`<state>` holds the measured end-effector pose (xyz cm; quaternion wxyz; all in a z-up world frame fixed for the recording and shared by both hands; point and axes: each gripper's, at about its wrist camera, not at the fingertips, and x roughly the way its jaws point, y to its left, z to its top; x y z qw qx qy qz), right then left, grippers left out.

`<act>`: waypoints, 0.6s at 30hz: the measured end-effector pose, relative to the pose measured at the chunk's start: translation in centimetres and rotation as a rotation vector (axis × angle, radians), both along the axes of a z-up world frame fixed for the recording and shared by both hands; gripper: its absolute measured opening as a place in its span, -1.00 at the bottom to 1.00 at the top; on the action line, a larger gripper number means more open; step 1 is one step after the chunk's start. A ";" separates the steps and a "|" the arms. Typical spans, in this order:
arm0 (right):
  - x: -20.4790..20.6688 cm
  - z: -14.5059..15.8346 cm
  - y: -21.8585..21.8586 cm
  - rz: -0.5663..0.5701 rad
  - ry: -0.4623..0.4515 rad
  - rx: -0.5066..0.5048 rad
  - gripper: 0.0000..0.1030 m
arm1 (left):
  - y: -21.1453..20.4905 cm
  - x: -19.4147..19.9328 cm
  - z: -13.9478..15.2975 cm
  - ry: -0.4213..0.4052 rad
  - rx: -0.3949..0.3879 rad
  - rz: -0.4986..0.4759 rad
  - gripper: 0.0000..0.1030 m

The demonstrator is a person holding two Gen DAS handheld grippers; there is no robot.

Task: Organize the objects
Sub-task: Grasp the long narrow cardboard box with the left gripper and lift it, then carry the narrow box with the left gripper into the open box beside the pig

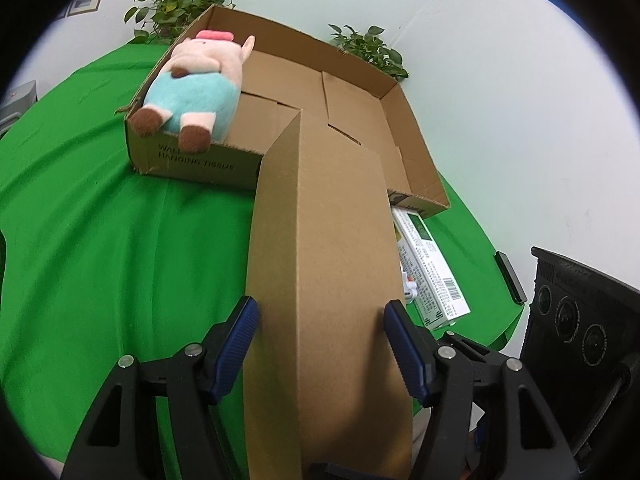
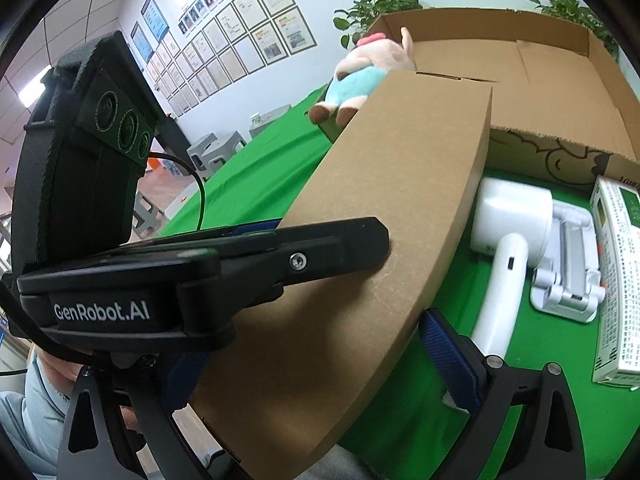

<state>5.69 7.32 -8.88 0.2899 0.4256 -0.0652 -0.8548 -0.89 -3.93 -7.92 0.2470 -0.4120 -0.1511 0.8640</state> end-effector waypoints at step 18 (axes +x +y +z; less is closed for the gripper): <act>-0.1 8.0 3.6 -0.060 0.186 -0.005 0.90 | 3.1 -1.2 8.9 0.196 -0.005 -0.051 0.23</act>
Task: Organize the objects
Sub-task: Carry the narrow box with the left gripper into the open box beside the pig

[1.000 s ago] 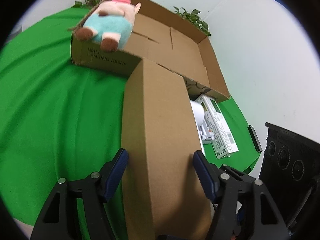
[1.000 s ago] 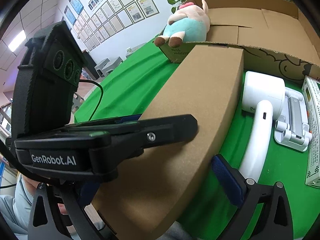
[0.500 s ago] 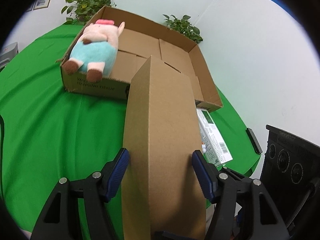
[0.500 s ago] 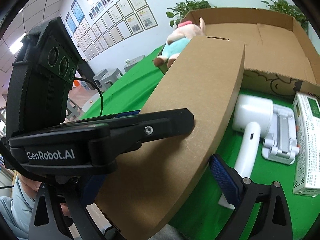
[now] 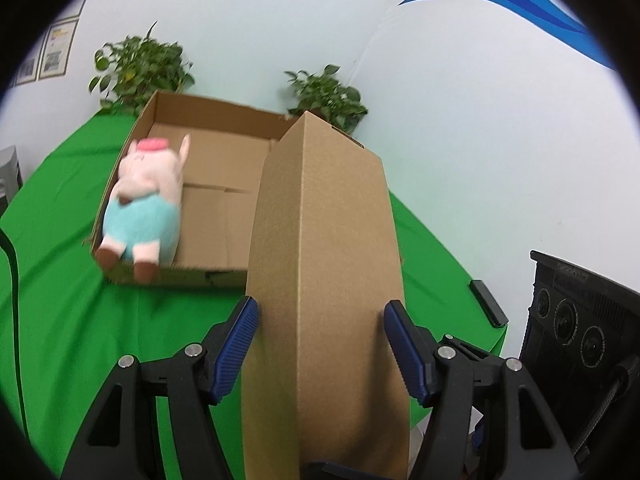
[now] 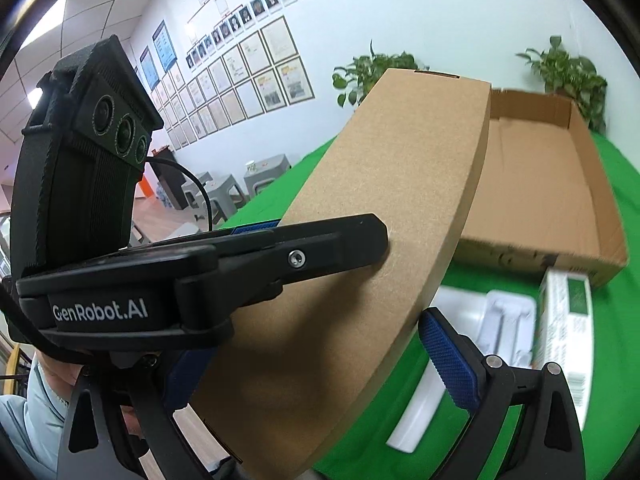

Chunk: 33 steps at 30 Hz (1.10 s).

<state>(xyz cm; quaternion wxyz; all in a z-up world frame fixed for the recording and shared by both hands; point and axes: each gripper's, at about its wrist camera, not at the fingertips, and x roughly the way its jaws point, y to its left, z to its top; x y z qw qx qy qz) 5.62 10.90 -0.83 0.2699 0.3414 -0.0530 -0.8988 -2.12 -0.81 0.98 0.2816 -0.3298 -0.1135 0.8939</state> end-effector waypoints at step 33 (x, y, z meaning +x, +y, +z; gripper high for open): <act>-18.9 3.4 -0.9 0.073 -0.011 0.061 0.87 | -2.5 -15.4 1.4 -0.031 0.018 0.063 0.23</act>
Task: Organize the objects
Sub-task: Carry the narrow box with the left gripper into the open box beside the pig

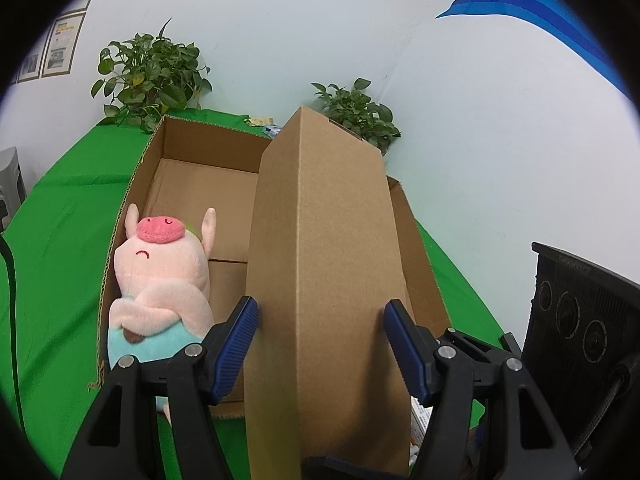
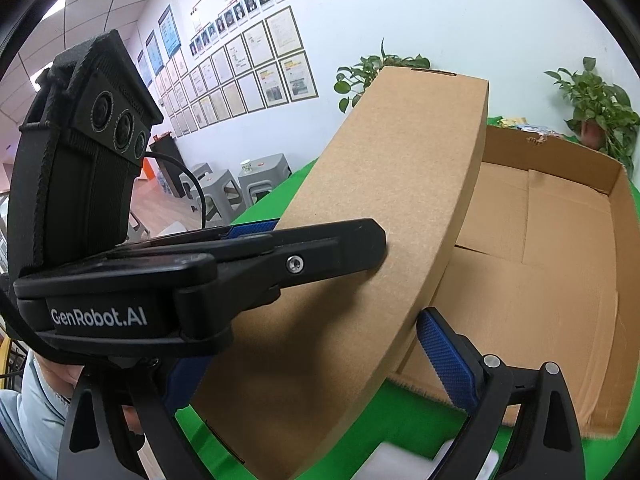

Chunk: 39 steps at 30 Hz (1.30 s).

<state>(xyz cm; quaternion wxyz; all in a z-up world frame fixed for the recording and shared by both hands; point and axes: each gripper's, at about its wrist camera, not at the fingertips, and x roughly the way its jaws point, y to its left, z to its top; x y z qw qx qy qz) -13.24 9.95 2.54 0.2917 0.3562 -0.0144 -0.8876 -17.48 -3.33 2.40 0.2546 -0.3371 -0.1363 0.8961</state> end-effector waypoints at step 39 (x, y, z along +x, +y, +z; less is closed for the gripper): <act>-15.8 -7.5 2.2 -0.044 -0.160 -0.009 0.56 | 1.0 -10.4 -4.7 -0.172 -0.125 0.051 -0.21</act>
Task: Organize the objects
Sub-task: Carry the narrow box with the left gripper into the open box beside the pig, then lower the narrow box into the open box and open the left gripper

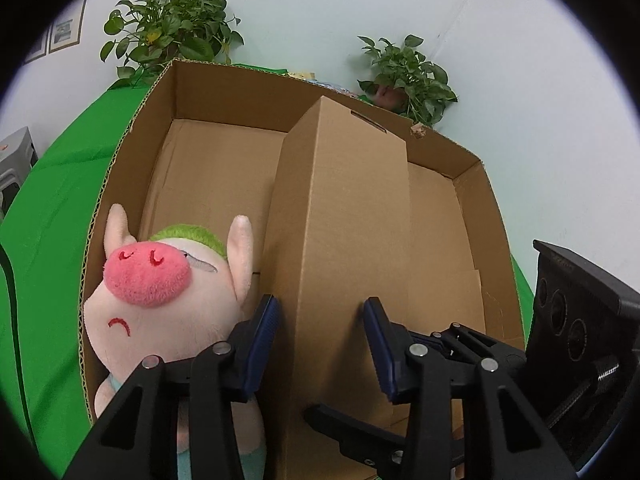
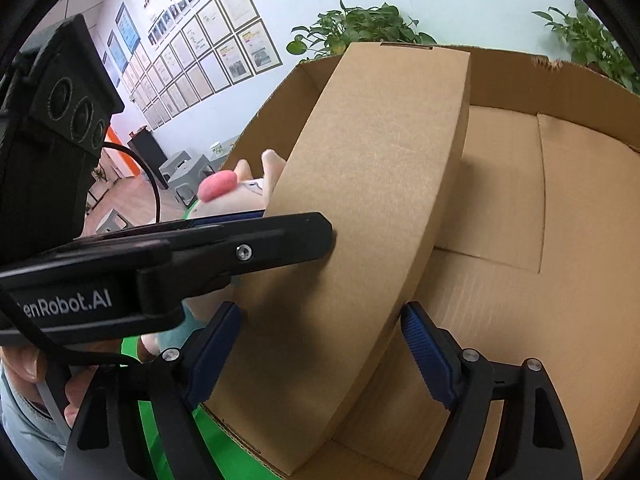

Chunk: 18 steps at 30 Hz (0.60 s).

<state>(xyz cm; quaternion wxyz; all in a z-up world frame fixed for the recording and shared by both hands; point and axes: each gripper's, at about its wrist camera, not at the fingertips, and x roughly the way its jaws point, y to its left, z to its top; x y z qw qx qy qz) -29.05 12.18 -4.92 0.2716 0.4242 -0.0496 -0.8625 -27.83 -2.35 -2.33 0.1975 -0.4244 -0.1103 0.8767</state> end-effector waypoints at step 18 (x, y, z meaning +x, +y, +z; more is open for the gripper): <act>-2.1 -0.4 -2.5 -0.014 0.011 0.086 0.09 | -2.9 5.2 2.4 0.070 -0.002 0.009 -0.46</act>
